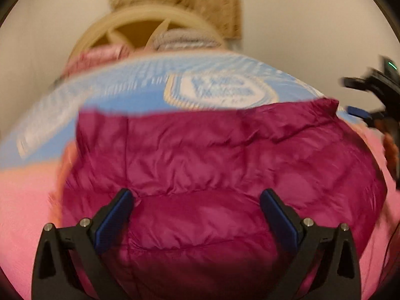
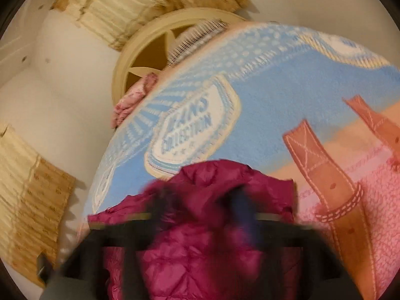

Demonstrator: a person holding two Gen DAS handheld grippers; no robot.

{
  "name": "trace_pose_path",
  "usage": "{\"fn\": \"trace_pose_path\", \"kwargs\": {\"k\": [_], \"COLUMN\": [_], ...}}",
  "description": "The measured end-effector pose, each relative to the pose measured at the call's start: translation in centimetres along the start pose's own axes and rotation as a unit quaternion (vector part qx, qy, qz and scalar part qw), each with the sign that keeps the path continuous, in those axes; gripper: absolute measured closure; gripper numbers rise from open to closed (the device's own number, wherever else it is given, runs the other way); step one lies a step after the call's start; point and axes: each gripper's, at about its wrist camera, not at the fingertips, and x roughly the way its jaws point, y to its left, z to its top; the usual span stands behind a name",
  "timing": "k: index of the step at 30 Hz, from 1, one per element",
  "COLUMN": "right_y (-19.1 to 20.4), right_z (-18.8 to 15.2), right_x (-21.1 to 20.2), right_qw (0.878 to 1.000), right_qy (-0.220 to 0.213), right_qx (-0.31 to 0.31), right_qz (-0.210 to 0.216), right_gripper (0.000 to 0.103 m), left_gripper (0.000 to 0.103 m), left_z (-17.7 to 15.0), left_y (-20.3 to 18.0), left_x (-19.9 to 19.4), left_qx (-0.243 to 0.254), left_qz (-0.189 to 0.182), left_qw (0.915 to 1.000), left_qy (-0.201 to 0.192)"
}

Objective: Fold large clothes

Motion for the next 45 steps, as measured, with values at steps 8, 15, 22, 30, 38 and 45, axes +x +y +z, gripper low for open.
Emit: {"fn": "trace_pose_path", "kwargs": {"k": [8, 15, 22, 30, 38, 45], "right_y": [5.5, 11.3, 9.2, 8.5, 8.6, 9.2], "right_z": [-3.8, -10.4, -11.1, -11.8, -11.9, -12.3], "right_x": [-1.6, 3.6, 8.2, 8.9, 9.6, 10.2], "right_qw": [0.998, 0.988, 0.986, 0.985, 0.982, 0.977], "right_qy": [0.002, 0.033, 0.059, 0.063, 0.073, 0.082], "right_qx": [-0.059, -0.149, -0.144, -0.147, -0.152, -0.170], "right_qz": [-0.012, -0.019, -0.063, -0.066, -0.082, -0.103], "right_gripper": [0.016, 0.024, 0.025, 0.025, 0.025, 0.024], "left_gripper": [0.000, 0.000, 0.000, 0.000, 0.000, 0.000], "left_z": [-0.6, 0.6, 2.4, 1.4, 1.3, 1.2], "left_y": [0.6, 0.7, 1.1, 1.7, 1.9, 1.9], "left_x": [1.3, 0.7, 1.9, 4.5, 5.6, 5.8], "left_qx": [-0.030, -0.048, -0.011, -0.018, -0.021, -0.019], "left_qz": [0.020, 0.028, 0.085, 0.095, 0.089, 0.095], "left_qw": [0.9993, 0.9984, 0.9963, 0.9953, 0.9954, 0.9947], "left_qy": [0.007, -0.001, -0.012, 0.002, 0.029, 0.036]}}
